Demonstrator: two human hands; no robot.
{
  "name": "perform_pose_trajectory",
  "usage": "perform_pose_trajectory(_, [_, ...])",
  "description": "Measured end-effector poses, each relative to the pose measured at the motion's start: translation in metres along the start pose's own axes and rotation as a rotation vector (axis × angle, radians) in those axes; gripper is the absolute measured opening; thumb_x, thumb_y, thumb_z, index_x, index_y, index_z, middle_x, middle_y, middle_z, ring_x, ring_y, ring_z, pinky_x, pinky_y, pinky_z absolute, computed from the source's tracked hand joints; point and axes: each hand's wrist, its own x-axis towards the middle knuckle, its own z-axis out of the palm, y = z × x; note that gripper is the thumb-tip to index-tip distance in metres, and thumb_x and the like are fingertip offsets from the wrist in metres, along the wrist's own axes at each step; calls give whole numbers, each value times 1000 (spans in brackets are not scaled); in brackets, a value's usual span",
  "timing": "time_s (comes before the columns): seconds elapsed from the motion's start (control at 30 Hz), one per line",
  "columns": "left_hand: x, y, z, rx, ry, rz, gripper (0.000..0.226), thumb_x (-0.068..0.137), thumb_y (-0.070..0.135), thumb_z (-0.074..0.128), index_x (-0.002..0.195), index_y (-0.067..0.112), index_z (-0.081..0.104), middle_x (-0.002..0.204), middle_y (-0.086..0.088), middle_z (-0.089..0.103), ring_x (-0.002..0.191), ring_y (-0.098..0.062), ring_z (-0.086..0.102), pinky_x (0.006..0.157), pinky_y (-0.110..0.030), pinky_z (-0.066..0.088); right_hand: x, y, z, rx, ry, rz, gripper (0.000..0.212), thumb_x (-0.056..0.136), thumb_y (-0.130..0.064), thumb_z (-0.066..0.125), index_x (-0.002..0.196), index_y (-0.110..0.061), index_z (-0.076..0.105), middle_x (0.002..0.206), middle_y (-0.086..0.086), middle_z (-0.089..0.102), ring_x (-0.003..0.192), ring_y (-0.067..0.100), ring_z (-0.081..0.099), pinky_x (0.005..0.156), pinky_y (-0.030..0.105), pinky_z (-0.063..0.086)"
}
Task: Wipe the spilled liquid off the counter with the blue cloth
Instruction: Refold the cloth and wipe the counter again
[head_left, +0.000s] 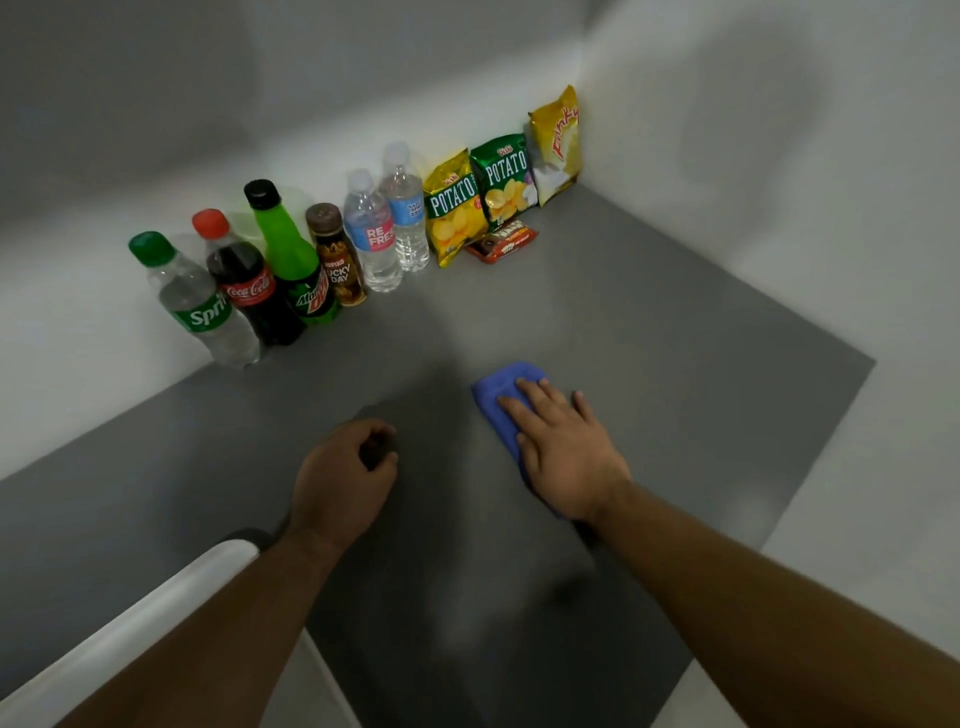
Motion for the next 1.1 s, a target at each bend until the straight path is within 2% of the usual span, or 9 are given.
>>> perform_pose_trajectory(0.17, [8,-1,1,-81,-94,-51,28,86,21,76,112,25,69,107,4,68,98,-17,65,94,-38,53,14,5,0,13,-22,-16,66,99,-47,14,161,-31,29,172,-1,19,158,24,15,126,49,10])
perform_pose_trajectory(0.47, [-9,41,4,-45,-229,40,39,85,27,74,122,17,66,117,-2,71,105,-20,67,96,-35,52,-65,-33,6,32,-163,-282,56,109,-38,31,164,-31,22,173,-5,8,160,19,-1,127,46,-3])
perform_pose_trajectory(0.57, [-21,59,13,-22,-340,101,50,85,33,77,129,14,64,123,-4,71,114,-24,65,98,-38,51,-100,-42,4,243,-43,-142,57,106,-35,48,160,-23,35,167,1,33,156,25,25,127,53,16])
perform_pose_trajectory(0.63, [-27,70,18,-47,-392,79,55,83,34,79,130,11,62,124,-8,69,114,-28,64,98,-42,51,-122,-43,1,327,97,113,61,100,-40,60,155,-20,42,154,4,50,140,28,47,117,48,38])
perform_pose_trajectory(0.73, [-31,83,25,74,-452,23,54,82,33,80,123,4,62,122,-14,68,112,-33,63,95,-40,50,-145,-35,-4,225,127,378,66,88,-51,69,145,-23,51,138,4,60,121,29,59,99,43,50])
perform_pose_trajectory(0.8, [-37,92,25,92,-477,-1,36,83,27,76,104,1,63,111,-17,70,104,-36,64,81,-33,47,-149,-29,-10,245,10,420,52,85,-47,71,131,-25,61,127,5,65,107,30,65,89,41,56])
perform_pose_trajectory(0.87, [-45,100,20,64,-481,-26,22,78,24,73,89,8,61,97,-17,69,94,-35,64,72,-30,40,-147,-25,-20,350,-84,445,17,83,-35,72,97,-29,66,110,7,68,86,27,65,70,32,53])
perform_pose_trajectory(0.93, [-58,103,11,4,-458,-52,17,75,17,71,87,11,61,90,-12,66,89,-32,63,72,-30,42,-145,-20,-27,415,-123,408,24,82,-25,75,72,-32,55,98,7,66,74,23,58,58,27,41])
perform_pose_trajectory(1.1, [-109,101,-26,-83,-395,-97,28,79,12,79,103,11,64,97,-8,66,88,-24,62,68,-28,47,-162,-11,-40,634,-81,336,20,86,-18,71,79,-30,57,71,-13,64,64,0,60,49,17,39])
